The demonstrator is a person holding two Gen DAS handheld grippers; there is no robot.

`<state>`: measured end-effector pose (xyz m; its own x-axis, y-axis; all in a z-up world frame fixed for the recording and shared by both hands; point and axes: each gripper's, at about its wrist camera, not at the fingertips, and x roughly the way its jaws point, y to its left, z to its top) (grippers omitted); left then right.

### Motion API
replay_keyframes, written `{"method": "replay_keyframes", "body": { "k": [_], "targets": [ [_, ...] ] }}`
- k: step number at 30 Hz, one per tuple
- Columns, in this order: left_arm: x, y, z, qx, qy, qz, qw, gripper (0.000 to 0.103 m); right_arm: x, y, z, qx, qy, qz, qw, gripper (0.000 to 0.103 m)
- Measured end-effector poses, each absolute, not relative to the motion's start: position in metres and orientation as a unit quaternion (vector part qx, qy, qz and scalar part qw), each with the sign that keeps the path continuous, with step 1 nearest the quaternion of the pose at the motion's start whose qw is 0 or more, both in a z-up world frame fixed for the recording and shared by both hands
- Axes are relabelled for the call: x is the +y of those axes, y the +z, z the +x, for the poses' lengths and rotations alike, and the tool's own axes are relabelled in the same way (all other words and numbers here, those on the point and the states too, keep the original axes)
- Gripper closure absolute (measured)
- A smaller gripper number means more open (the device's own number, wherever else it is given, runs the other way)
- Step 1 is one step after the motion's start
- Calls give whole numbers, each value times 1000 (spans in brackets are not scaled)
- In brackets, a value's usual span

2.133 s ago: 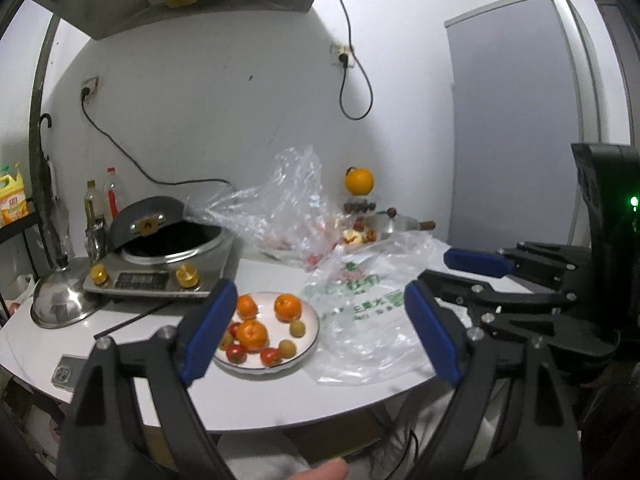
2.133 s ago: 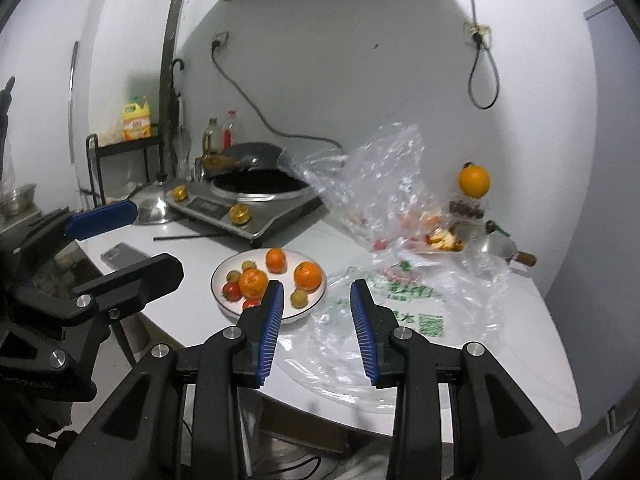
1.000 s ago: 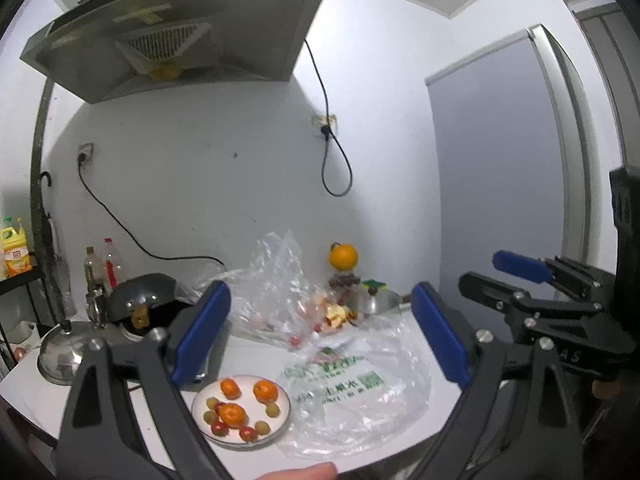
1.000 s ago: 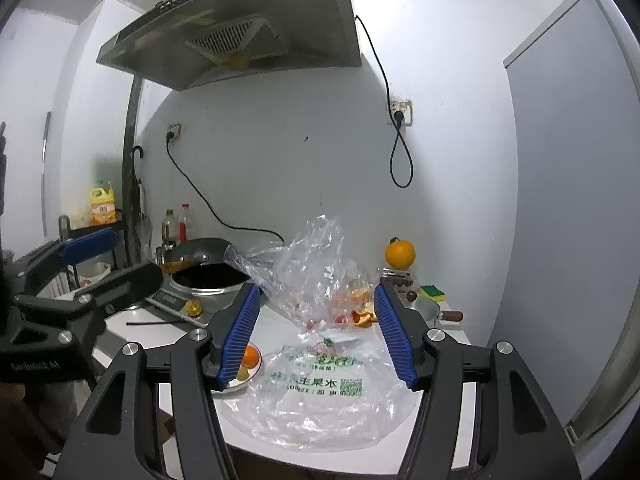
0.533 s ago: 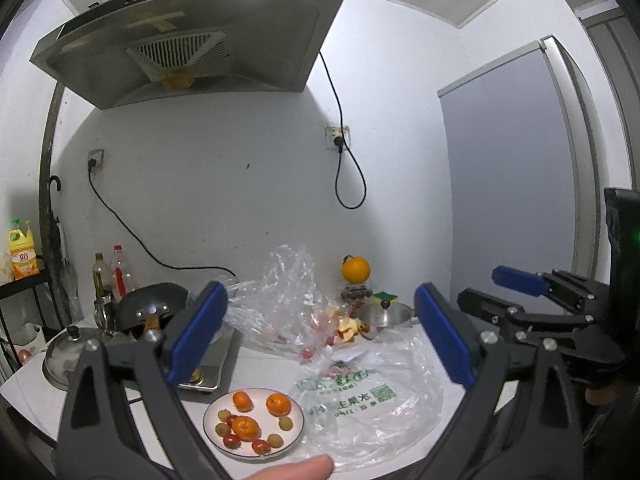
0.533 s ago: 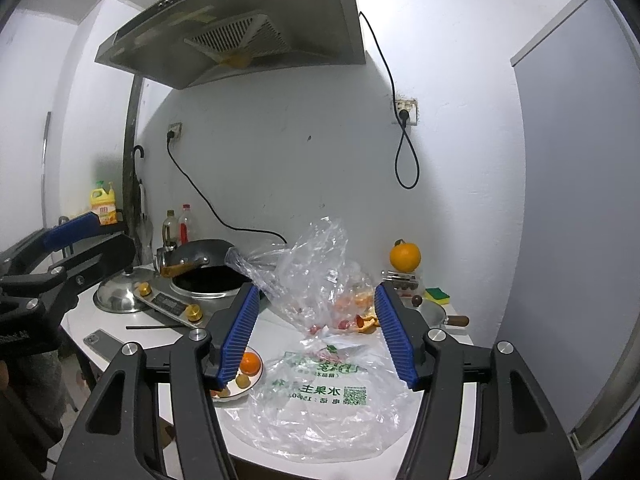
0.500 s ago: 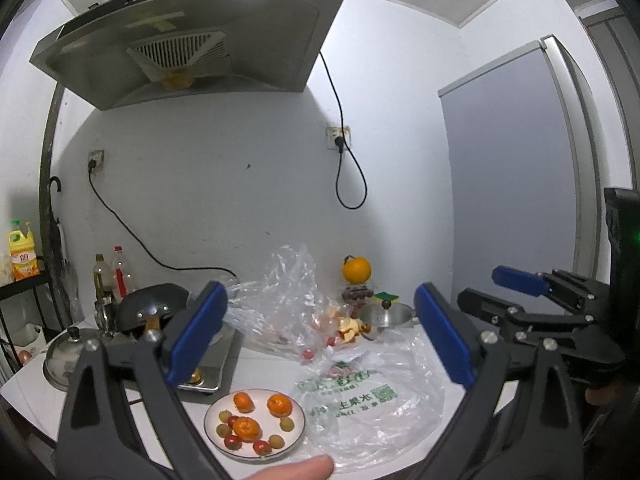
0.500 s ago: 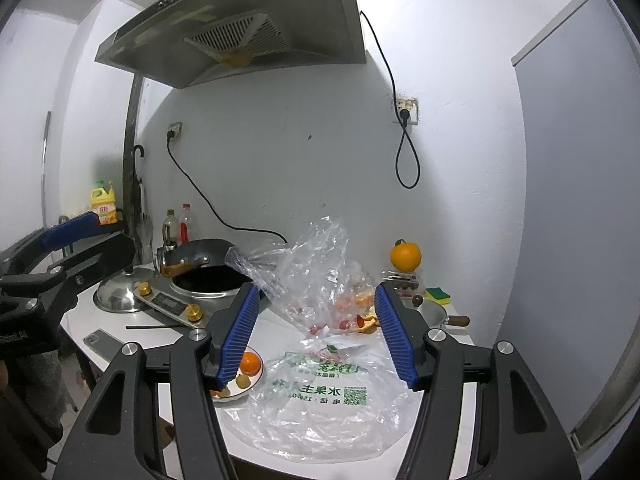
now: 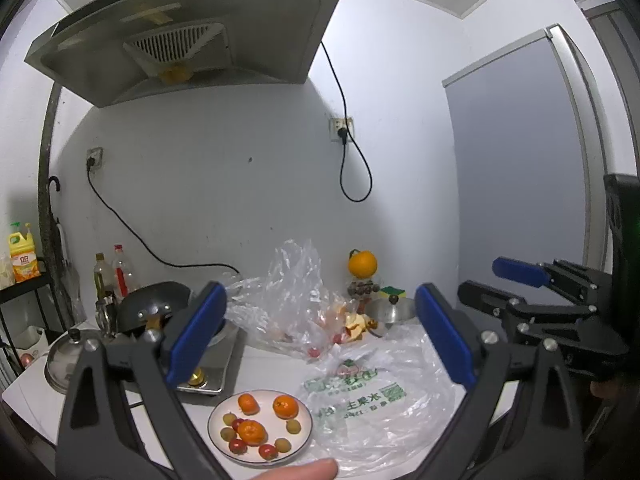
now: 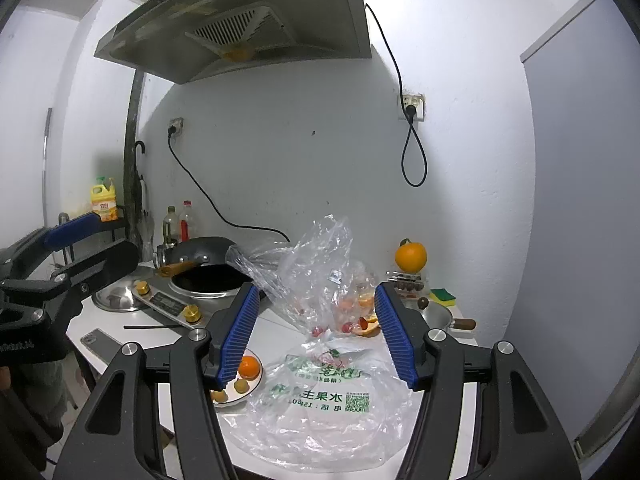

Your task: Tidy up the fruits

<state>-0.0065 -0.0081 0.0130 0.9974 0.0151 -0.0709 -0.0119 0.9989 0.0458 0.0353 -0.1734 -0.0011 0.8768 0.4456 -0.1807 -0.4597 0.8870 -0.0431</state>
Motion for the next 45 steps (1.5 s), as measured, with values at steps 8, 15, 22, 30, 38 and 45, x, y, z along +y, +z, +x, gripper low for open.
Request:
{"method": "replay_keyframes", "body": {
  "k": [8, 15, 22, 30, 38, 45],
  "targets": [
    [-6, 12, 5, 44, 11, 23, 999, 7, -171, -1, 46, 87, 238, -43, 966, 40],
    [-6, 11, 16, 54, 13, 24, 998, 7, -171, -2, 53, 90, 240, -42, 966, 40],
    [-5, 10, 25, 58, 17, 22, 998, 7, -170, -2, 63, 95, 245, -43, 964, 40],
    [-4, 12, 32, 60, 16, 22, 998, 7, -170, 0, 72, 97, 250, -44, 962, 40],
    [-3, 13, 38, 64, 19, 22, 998, 7, -169, -1, 77, 102, 254, -47, 961, 40],
    [-4, 14, 43, 65, 22, 21, 997, 7, -169, -1, 83, 104, 258, -46, 960, 40]
  ]
}}
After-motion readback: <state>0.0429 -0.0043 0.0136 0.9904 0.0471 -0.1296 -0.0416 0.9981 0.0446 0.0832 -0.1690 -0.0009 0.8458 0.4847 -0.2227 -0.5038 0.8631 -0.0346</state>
